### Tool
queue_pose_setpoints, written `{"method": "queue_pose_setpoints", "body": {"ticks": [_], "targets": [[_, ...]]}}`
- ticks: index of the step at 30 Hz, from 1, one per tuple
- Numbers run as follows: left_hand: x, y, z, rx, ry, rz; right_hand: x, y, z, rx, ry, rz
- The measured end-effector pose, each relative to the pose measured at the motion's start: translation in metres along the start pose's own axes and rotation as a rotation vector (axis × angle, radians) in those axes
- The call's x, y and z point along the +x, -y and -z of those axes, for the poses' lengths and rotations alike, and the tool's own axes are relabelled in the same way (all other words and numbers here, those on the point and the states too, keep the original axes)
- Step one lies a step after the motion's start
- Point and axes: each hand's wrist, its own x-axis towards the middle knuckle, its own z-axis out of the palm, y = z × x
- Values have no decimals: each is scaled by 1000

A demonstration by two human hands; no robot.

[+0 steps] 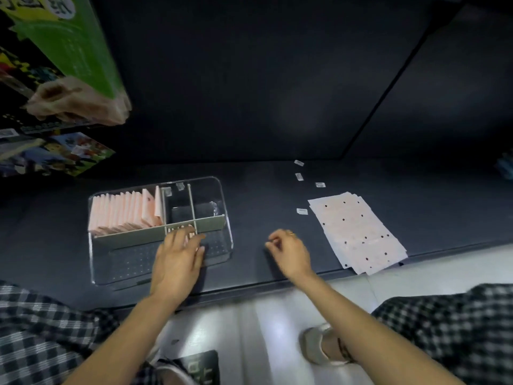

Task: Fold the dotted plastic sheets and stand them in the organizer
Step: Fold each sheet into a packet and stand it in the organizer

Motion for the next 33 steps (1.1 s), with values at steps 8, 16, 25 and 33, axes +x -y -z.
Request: {"method": "queue_pose_setpoints", "body": {"ticks": [8, 16, 25, 33], "targets": [[-1, -58, -24, -128, 159, -384, -6, -157, 67, -156, -64, -353], [-4, -46, -84, -14, 543, -281, -5, -171, 62, -226, -146, -269], [-4, -39, -97, 32, 581, -293, -6, -179, 57, -95, -124, -226], [0, -50, -89, 23, 594, -278, -10, -158, 60, -101, -268, -95]]}}
